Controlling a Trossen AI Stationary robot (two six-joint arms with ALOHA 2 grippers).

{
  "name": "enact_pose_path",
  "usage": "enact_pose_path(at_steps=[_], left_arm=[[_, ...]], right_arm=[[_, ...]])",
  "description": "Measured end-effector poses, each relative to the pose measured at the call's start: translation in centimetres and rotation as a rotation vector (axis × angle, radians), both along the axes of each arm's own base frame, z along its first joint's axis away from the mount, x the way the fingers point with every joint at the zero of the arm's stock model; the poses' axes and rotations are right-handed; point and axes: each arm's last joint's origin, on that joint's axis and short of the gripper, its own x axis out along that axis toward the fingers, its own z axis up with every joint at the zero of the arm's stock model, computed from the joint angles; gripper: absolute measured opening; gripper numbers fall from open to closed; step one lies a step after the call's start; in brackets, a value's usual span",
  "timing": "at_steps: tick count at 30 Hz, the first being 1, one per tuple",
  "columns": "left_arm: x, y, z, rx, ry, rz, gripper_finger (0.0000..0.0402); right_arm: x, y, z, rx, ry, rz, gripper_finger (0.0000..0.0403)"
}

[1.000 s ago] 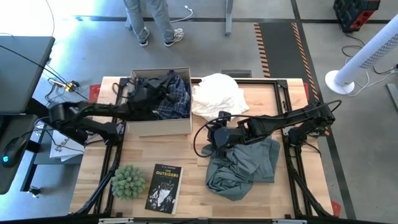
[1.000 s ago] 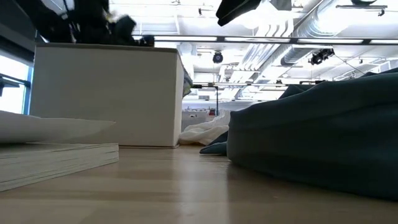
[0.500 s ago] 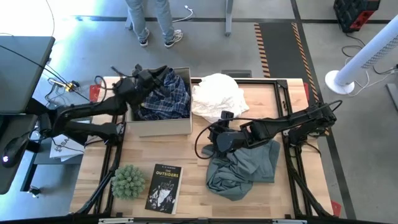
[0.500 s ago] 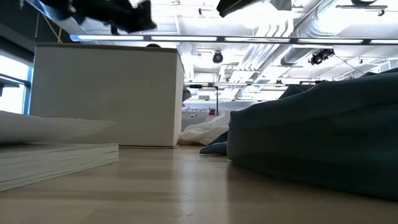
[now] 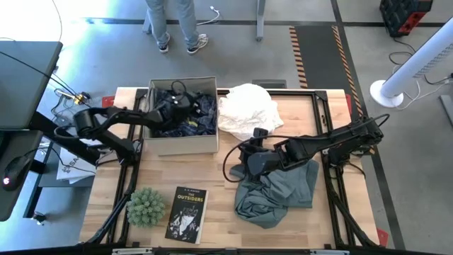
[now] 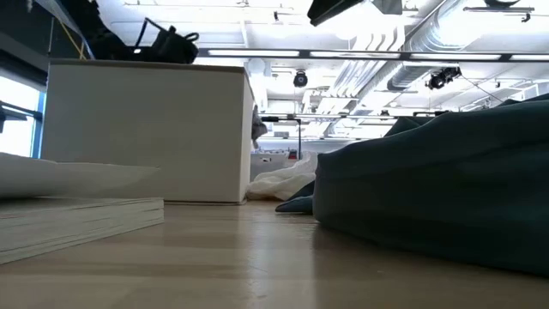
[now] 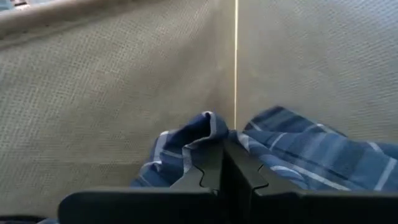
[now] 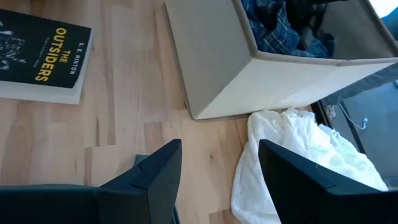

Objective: Sort clothes
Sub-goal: Put the blue plaid shirt into the laundry organizer, then put the blue pants into the laundry organizer

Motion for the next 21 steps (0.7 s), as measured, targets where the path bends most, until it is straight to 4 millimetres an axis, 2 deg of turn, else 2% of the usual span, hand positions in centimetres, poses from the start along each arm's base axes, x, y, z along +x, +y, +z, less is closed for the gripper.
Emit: enact_pose_path(at_steps=[2,4,7,11,16,21], left_arm=[[0.0,-0.2,0.3,0.03,-0.008,-0.001,0.0001],[-0.1,-0.5,1.6,0.083,-0.036,-0.02,0.0001],[-0.5,-1.3,5.2,0.201,-0.084,-0.06,0.0001],[-1.8,-3.4,9.6,0.333,-0.097,-0.124,0.0001],[-4.1,-6.6,13.4,0.403,-0.136,-0.135,0.0001],[-5.1,-9.8,14.2,0.418,-0.107,-0.138,0.0001]], right_arm=[[0.0,0.1,0.0,0.0,0.0,0.001,0.021],[0.0,0.1,0.0,-0.001,0.0,0.001,0.021],[-0.1,0.1,0.0,-0.008,-0.001,-0.003,0.021],[-0.7,0.0,0.4,-0.049,0.015,-0.012,0.021],[-3.9,0.0,2.8,-0.007,-0.008,-0.021,0.021],[-6.9,0.6,4.0,0.171,0.017,-0.008,0.021]])
